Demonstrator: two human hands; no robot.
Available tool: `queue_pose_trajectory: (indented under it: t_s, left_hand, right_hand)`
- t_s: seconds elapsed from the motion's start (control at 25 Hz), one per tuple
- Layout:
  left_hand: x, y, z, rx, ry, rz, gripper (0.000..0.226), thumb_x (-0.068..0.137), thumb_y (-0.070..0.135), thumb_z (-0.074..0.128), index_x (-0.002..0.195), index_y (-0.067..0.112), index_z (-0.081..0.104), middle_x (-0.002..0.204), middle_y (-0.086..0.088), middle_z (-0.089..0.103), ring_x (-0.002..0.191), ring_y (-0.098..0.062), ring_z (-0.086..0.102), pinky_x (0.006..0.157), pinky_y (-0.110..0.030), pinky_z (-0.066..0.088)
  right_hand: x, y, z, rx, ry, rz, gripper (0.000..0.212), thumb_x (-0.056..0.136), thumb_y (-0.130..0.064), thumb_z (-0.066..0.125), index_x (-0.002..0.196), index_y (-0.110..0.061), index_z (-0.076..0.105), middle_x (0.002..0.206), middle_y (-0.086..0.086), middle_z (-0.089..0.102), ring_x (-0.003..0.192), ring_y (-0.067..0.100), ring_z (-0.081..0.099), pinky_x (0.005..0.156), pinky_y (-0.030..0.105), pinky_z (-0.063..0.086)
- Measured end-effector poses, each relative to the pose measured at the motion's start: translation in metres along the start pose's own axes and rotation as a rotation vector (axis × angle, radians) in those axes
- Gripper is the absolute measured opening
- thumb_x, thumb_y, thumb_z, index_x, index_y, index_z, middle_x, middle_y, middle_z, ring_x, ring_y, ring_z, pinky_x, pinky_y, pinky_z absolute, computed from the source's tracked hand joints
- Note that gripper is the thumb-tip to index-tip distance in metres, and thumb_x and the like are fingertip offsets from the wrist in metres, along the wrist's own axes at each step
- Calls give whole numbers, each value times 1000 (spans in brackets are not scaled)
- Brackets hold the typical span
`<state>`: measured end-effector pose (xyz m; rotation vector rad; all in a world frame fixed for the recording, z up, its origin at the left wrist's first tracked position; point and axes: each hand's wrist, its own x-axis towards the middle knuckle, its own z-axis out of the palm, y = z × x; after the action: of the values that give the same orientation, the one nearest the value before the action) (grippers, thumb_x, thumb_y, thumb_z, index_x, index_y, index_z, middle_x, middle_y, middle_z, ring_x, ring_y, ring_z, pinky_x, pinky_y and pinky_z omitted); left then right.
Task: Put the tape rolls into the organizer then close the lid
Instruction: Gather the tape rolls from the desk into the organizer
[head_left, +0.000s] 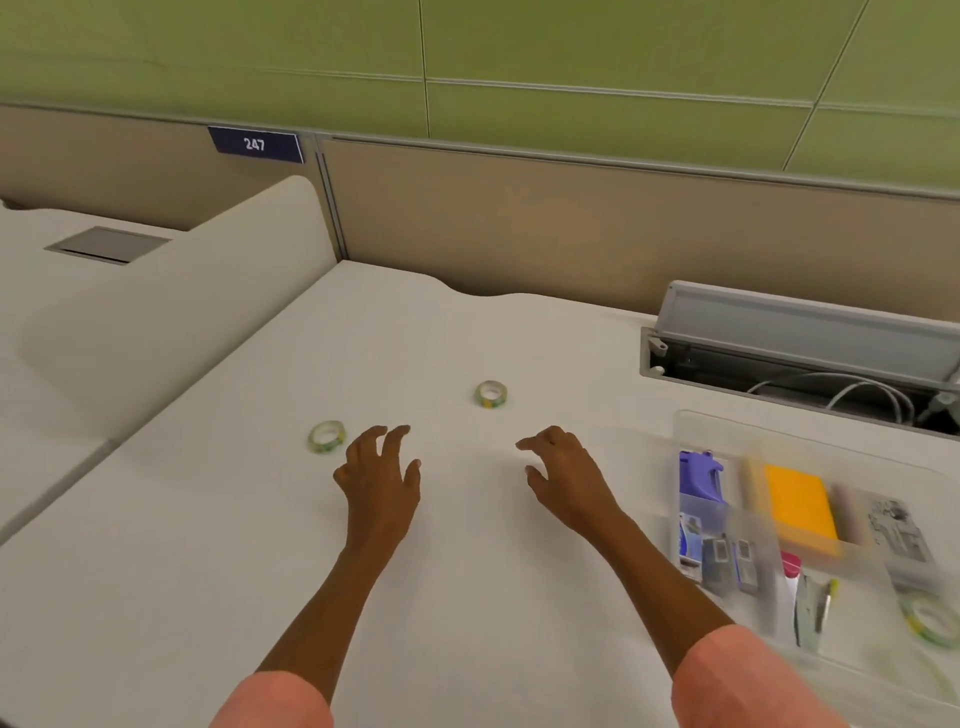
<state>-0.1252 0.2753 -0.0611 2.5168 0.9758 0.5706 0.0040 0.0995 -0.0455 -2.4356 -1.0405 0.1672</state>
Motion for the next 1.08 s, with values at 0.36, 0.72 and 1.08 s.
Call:
queue_pose_trajectory:
  t_s: [0.36, 0.72, 1.08]
  left_hand:
    - [32, -65, 5, 38, 125, -140, 33, 88, 12, 55, 121, 6, 53, 125, -19, 55, 115, -39, 48, 86, -52, 37]
    - [23, -61, 21, 109, 125, 27, 28, 78, 2, 67, 106, 1, 63, 96, -22, 68, 96, -43, 59, 70, -49, 46]
    - [-7, 11, 17, -264, 125, 26, 22, 77, 6, 71, 99, 7, 69, 96, -15, 67, 99, -31, 57, 81, -41, 50]
  right_hand:
    - [59, -7, 24, -233, -170, 9, 66, 88, -17, 51, 144, -12, 15, 153, 7, 22, 118, 32, 42, 89, 44, 44]
    - [82, -3, 26, -412, -182, -29, 58, 91, -15, 47, 142, -11, 20, 144, 10, 36, 110, 32, 45, 81, 42, 43]
    - [19, 3, 18, -231, 45, 28, 26, 79, -4, 57, 104, -13, 62, 89, 7, 69, 95, 29, 49, 74, 36, 35]
